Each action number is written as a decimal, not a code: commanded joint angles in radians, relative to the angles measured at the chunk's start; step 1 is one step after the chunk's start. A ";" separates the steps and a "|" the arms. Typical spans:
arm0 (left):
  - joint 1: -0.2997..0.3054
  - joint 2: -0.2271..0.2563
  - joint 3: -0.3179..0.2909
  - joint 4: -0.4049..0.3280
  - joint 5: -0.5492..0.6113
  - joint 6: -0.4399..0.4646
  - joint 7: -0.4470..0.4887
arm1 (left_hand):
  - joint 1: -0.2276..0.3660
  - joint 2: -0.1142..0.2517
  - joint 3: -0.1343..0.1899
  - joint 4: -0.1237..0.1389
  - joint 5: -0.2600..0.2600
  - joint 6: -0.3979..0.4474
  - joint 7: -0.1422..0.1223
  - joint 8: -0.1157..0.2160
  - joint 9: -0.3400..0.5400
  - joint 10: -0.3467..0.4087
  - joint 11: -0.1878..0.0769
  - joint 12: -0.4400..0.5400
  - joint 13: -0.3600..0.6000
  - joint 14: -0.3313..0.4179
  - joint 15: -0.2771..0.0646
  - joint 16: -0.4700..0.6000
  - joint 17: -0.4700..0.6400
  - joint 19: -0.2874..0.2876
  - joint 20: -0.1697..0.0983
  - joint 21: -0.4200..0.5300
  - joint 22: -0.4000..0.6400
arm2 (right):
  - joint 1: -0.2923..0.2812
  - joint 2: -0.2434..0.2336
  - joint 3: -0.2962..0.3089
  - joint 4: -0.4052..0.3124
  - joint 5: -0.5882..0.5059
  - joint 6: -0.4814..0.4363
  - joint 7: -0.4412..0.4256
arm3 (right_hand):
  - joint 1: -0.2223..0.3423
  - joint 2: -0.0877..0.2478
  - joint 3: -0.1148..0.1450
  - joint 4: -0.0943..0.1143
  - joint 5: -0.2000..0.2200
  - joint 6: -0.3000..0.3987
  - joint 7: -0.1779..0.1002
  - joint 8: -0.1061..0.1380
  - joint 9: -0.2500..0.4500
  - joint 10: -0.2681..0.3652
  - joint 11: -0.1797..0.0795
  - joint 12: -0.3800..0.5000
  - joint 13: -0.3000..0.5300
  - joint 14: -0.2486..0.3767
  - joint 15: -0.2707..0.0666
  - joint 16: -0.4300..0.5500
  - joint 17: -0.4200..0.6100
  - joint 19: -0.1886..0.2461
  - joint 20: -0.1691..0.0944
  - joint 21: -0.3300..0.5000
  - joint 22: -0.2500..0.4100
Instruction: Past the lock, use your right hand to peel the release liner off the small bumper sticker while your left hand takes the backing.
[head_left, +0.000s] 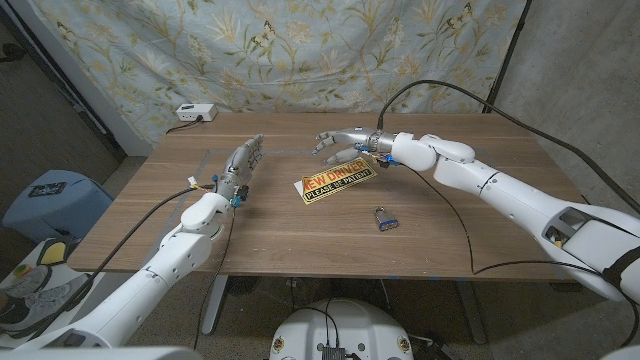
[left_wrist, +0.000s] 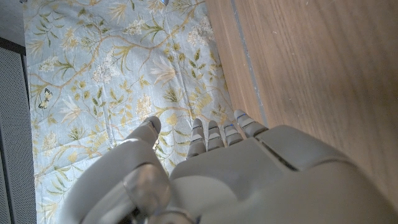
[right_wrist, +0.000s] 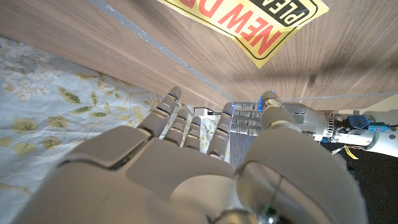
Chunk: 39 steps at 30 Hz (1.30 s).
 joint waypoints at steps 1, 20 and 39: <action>0.009 -0.001 0.001 -0.010 0.000 0.006 0.007 | -0.006 0.000 0.005 -0.004 0.006 0.007 -0.004 -0.002 0.001 0.007 0.001 0.002 0.002 0.000 0.011 0.003 0.002 0.011 0.000 -0.004 0.003 | 0.033 0.021 -0.047 0.042 -0.054 0.026 0.004 | 0.021 -0.001 0.001 0.007 0.005 -0.003 -0.002 -0.002 0.003 -0.021 -0.004 -0.003 0.001 -0.024 0.005 -0.005 0.005 -0.014 -0.002 -0.004 0.001; 0.039 0.001 0.001 -0.050 0.005 0.020 0.045 | -0.010 0.001 0.008 -0.005 0.006 0.012 -0.002 0.000 0.001 0.007 0.001 0.001 0.002 0.001 0.013 0.002 0.002 0.012 0.001 -0.006 0.003 | 0.090 0.077 -0.109 0.158 -0.090 0.110 -0.016 | 0.048 0.005 0.005 0.008 0.005 0.013 -0.004 0.004 0.006 -0.062 -0.009 -0.004 0.002 -0.050 0.014 -0.003 0.008 -0.032 0.009 -0.005 0.001; 0.054 -0.005 -0.001 -0.045 -0.006 0.031 0.056 | -0.013 0.003 0.011 -0.006 0.007 0.017 -0.002 0.001 0.002 0.009 0.001 0.001 0.002 0.002 0.013 0.002 0.002 0.014 0.001 -0.006 0.003 | 0.176 0.155 -0.181 0.316 -0.118 0.177 -0.050 | 0.067 0.008 0.009 0.007 0.005 0.021 -0.004 0.007 0.007 -0.070 -0.011 0.001 0.002 -0.054 0.016 0.001 0.009 -0.037 0.015 -0.004 0.001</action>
